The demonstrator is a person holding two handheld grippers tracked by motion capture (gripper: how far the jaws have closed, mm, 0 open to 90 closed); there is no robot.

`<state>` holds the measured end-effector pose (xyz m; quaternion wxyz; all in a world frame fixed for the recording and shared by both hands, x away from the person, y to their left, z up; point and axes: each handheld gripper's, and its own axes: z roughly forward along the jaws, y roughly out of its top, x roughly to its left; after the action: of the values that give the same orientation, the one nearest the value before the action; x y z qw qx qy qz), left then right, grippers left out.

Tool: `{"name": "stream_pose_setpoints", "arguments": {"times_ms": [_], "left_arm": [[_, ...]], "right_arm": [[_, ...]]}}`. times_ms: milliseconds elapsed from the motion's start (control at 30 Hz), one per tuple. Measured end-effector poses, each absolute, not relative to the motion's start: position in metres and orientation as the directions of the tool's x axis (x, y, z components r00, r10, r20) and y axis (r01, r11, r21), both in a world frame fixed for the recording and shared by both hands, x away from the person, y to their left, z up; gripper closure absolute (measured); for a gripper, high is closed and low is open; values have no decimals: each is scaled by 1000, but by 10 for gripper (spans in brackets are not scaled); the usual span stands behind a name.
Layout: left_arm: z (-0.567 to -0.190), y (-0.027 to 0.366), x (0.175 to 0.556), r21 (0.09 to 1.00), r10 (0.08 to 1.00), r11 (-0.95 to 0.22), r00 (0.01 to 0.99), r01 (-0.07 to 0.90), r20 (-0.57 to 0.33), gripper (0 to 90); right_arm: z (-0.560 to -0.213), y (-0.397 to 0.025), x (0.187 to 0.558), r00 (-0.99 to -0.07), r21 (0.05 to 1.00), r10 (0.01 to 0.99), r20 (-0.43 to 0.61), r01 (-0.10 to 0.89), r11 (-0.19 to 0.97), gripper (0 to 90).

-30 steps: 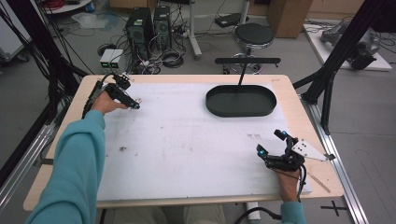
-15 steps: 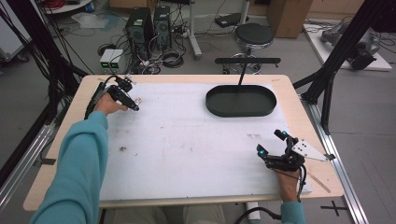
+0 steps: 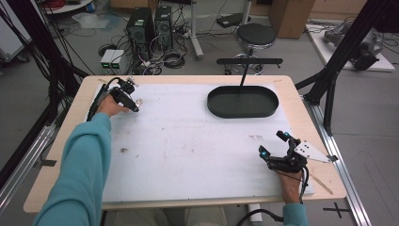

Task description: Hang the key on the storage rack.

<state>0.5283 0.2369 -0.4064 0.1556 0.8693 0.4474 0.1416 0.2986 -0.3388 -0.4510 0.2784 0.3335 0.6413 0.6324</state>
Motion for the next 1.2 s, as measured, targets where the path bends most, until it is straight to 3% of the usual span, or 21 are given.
{"name": "stream_pose_setpoints", "arguments": {"times_ms": [533, 1200], "left_arm": [[-406, 234, 528, 385, 830, -545, 546, 745, 117, 765], [-410, 232, 529, 383, 830, -545, 545, 746, 120, 862]], "right_arm": [[-451, -339, 299, -622, 997, 781, 63, 75, -20, 12], [-451, -339, 299, -624, 997, 779, 65, 77, -22, 12]]}}
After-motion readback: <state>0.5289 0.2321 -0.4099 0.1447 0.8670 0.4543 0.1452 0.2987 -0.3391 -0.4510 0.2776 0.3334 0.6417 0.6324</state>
